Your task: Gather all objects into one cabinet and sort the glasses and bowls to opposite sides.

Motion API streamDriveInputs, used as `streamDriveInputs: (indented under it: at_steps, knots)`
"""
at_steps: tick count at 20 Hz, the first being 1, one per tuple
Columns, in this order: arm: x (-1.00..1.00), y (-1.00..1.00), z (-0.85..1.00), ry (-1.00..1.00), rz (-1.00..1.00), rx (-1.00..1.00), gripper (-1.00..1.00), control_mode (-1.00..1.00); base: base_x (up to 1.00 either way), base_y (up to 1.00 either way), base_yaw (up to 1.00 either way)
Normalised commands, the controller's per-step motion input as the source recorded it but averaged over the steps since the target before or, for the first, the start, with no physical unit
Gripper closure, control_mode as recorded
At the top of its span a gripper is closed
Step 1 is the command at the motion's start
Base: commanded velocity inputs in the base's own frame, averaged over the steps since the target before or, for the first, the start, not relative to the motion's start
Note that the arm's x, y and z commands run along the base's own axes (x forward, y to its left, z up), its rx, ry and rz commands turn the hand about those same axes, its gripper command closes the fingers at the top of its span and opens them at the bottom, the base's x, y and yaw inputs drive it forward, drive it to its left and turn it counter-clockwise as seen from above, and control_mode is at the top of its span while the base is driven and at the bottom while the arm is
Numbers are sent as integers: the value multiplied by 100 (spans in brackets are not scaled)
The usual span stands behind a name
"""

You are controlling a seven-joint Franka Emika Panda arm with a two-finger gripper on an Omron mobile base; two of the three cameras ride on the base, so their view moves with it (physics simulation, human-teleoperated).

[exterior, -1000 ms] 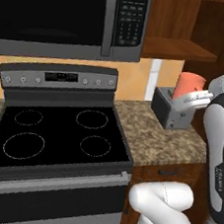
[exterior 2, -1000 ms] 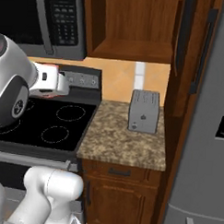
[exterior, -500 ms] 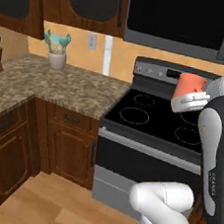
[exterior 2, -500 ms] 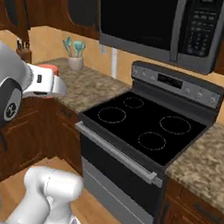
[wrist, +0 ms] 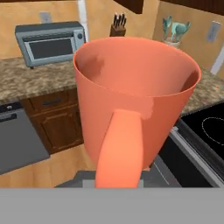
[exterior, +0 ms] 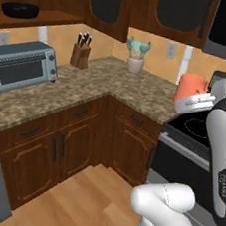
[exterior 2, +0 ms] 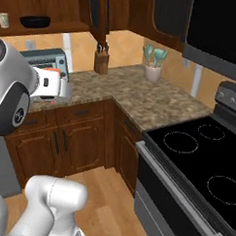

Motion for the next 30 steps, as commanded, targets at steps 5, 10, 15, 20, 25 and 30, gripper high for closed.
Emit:
streamDriveInputs:
  at_steps: [5, 10, 15, 20, 25, 30]
  knots:
    - [0, 0, 0, 0, 0, 0, 100, 100, 30, 60, 33]
    - [0, 0, 0, 0, 0, 0, 100, 100, 61, 21, 52]
    - [0, 0, 0, 0, 0, 0, 100, 100, 57, 0, 63]
    - [0, 0, 0, 0, 0, 0, 100, 100, 67, -17, 29]
    - [0, 0, 0, 0, 0, 0, 100, 100, 54, 0, 2]
    - [0, 0, 0, 0, 0, 0, 100, 100, 78, 0, 4]
